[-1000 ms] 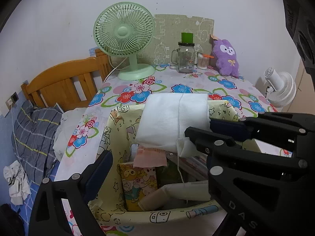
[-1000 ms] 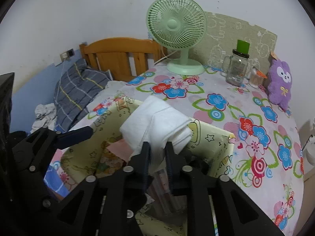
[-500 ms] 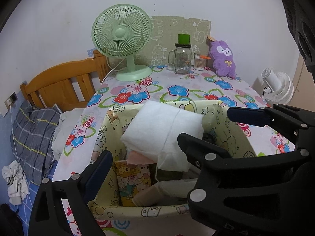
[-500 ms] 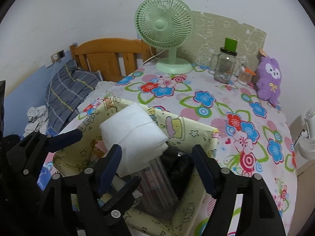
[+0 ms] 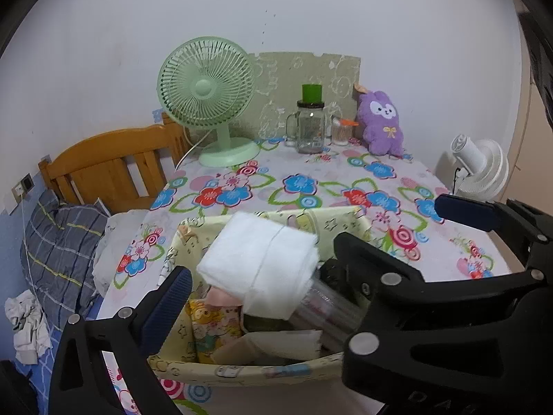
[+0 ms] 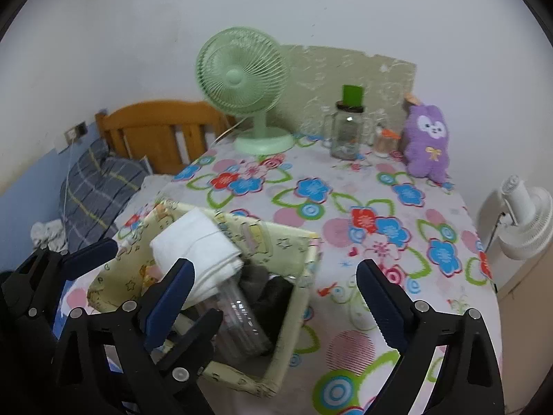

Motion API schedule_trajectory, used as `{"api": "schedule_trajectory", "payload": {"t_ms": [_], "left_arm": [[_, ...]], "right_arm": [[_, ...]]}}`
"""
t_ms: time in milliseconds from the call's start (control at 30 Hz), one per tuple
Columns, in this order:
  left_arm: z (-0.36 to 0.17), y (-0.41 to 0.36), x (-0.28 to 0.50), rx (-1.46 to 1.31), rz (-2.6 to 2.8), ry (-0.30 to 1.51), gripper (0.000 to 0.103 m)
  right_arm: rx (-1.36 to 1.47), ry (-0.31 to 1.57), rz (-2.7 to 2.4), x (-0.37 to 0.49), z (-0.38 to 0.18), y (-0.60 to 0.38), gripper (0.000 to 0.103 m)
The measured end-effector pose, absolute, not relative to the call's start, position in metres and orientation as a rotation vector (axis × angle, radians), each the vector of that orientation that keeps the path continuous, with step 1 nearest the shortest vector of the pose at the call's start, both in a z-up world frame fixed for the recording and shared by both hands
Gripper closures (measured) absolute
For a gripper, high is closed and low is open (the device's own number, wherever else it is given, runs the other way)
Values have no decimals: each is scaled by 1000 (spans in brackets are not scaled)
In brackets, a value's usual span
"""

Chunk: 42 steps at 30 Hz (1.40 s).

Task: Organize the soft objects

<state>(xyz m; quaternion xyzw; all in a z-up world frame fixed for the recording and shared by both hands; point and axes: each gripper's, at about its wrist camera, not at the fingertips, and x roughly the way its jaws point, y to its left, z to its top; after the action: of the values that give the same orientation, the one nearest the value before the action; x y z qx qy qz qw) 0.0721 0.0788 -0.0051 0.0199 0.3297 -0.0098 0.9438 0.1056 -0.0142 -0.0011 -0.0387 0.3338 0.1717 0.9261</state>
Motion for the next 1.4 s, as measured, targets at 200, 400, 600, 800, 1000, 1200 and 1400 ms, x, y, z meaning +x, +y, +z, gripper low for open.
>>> {"api": "schedule_trajectory", "payload": {"t_ms": [200,400,600,800,1000,1200,1400], "left_arm": [[6,63,67,52,-27,643,0],[18,48,61,52,-27,613,0],[30,28,53,59,-35,578,0],[41,9,44,76,-45,545,0],[50,-5,35,76,-42,519,0],[56,-16,25,79,-33,494,0],[58,-19,15,68,-15,478,0]], "right_arm": [[-44,644,305,97,9,-38,3],[-5,613,265,86,19,-65,2],[1,555,199,71,33,-90,2],[21,504,140,53,44,-118,2],[34,458,80,34,52,-144,2],[53,413,48,17,55,-167,2],[86,392,40,5,53,-184,2]]}}
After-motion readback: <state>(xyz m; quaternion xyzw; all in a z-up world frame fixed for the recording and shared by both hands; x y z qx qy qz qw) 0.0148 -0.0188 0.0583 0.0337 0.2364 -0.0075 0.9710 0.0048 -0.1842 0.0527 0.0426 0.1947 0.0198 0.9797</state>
